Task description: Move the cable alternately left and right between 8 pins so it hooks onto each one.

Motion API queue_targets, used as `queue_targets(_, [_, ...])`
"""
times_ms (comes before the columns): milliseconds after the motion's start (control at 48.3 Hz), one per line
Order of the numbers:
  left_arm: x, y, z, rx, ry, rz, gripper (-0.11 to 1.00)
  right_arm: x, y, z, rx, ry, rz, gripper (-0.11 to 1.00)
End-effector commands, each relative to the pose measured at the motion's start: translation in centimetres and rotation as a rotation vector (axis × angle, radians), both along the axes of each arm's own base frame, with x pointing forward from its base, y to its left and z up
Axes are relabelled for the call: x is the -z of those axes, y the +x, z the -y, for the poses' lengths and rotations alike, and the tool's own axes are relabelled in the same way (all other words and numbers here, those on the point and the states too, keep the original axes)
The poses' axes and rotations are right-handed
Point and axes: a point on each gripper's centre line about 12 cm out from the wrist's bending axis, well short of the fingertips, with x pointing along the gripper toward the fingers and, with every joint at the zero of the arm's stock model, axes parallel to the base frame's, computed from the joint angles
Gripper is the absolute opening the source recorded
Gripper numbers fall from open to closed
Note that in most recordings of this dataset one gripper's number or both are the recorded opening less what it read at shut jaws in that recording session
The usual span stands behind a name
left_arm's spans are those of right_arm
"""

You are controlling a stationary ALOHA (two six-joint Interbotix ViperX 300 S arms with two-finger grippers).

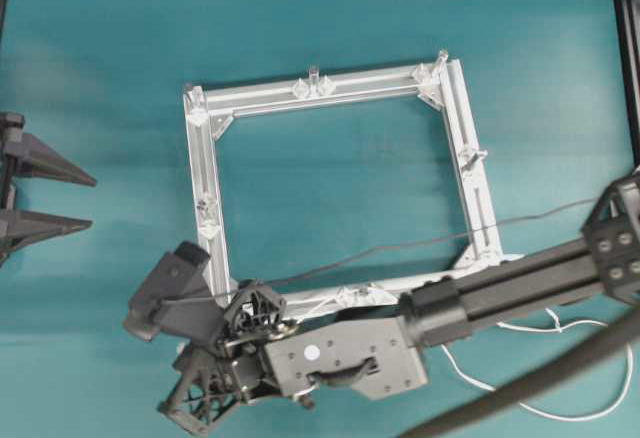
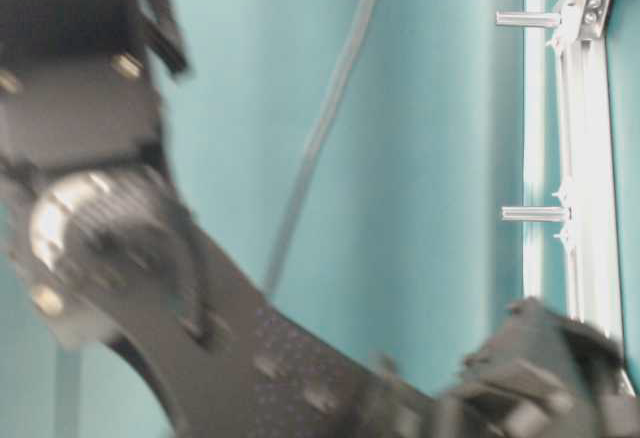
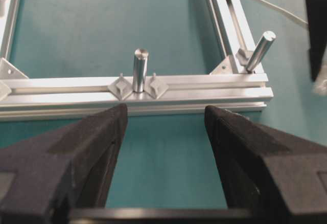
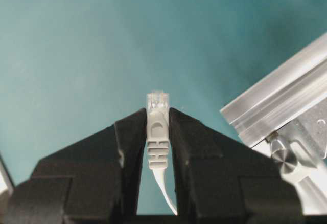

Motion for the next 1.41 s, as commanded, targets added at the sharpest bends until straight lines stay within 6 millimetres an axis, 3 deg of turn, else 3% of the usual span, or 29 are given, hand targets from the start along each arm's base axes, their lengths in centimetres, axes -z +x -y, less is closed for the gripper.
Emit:
queue_targets(0, [-0.1, 0.1, 0.0, -0.001, -0.008, -0.002, 0.64, -2.2, 0.9, 0.6, 0.057, -0.001, 0.053, 0.15])
queue_targets(166, [0.4, -0.2, 0.1, -0.001, -0.011, 0.001, 0.64, -2.5, 2.0, 4.7, 0.283, -0.037, 0.054, 0.15])
queue_targets(331, [-0.5, -0.6, 0.3, 0.017, -0.011, 0.041, 0.64, -3.1, 2.2, 7.9, 0.431, -0.024, 0.052, 0.15])
queue_targets(559, [-0.8, -1.4, 0.4, 0.021, -0.016, 0.087, 0.64, -2.2, 1.4, 10.4, 0.585, -0.031, -0.008, 0.15])
queue_targets(704, [-0.9, -1.5, 0.4, 0.021, -0.017, 0.092, 0.64, -2.1, 1.0, 10.9, 0.672, -0.027, -0.016, 0.15])
queue_targets(890, [-0.9, -1.5, 0.4, 0.021, -0.017, 0.092, 0.64, -1.3, 0.0, 11.1, 0.735, -0.052, -0.074, 0.15])
queue_targets(1014, [-0.9, -1.5, 0.4, 0.021, -0.017, 0.092, 0.64, -0.6, -0.5, 12.3, 0.783, -0.077, -0.092, 0.15])
queue_targets(1387, [-1.0, -1.5, 0.4, 0.023, -0.018, 0.093, 0.64, -0.8, 1.2, 19.4, 0.773, -0.079, 0.023, 0.15])
